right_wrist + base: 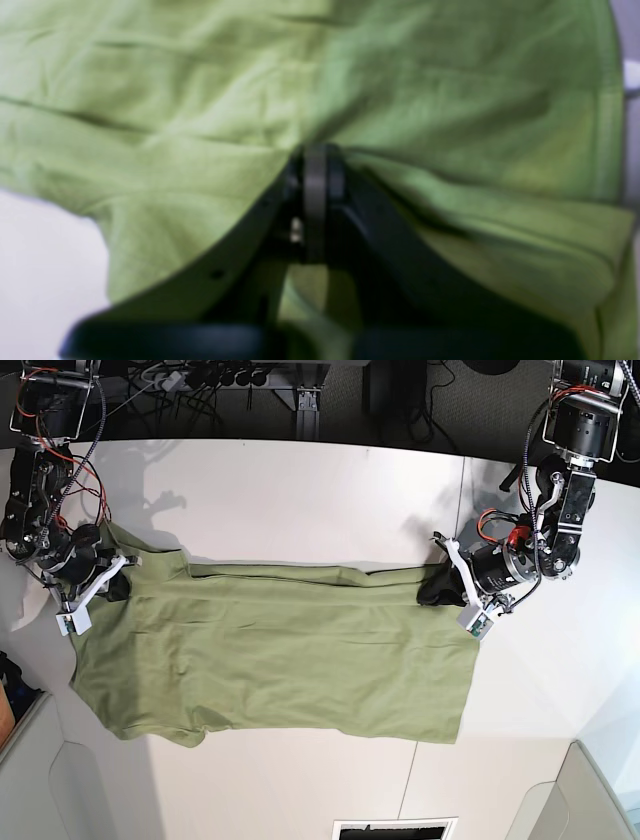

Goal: Layout the t-shirt on the table in an organized manner, then fold the t-shirt properly
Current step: 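Grasp the shirt shoulder edge with both grippers and pull it straight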

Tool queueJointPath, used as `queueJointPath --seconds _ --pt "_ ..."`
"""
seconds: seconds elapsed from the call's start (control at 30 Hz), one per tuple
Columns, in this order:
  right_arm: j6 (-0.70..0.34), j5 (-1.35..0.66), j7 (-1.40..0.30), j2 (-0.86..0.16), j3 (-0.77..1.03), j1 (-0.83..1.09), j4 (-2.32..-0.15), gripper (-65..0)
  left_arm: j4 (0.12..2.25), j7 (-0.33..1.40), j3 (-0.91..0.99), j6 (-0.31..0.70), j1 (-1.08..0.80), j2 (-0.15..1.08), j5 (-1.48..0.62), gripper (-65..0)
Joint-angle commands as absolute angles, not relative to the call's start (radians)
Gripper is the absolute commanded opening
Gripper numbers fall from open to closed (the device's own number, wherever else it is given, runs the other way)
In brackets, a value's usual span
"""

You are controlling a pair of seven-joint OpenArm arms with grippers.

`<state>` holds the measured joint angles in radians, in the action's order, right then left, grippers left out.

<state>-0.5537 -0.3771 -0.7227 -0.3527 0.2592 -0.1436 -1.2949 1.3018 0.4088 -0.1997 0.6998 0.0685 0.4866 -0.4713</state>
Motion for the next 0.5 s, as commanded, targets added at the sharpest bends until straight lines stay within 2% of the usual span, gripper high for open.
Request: queueJointPath --seconds 0.0,0.27,0.47 --pt "-0.553 -0.390 -0.738 -0.371 0.262 -0.143 -1.305 -65.0 1.307 0.431 -0.199 0.698 0.074 0.497 -0.451 -63.5" --pt "-0.553 -0.483 -0.802 -0.407 0.265 0.033 -1.441 -65.0 1.368 0.447 -0.199 0.698 -0.066 0.573 -0.517 -63.5" --pt "-0.553 -0.487 -0.813 -0.419 0.289 0.146 -1.550 -65.0 1.519 0.446 -0.186 0.698 -0.213 0.627 -0.558 -63.4"
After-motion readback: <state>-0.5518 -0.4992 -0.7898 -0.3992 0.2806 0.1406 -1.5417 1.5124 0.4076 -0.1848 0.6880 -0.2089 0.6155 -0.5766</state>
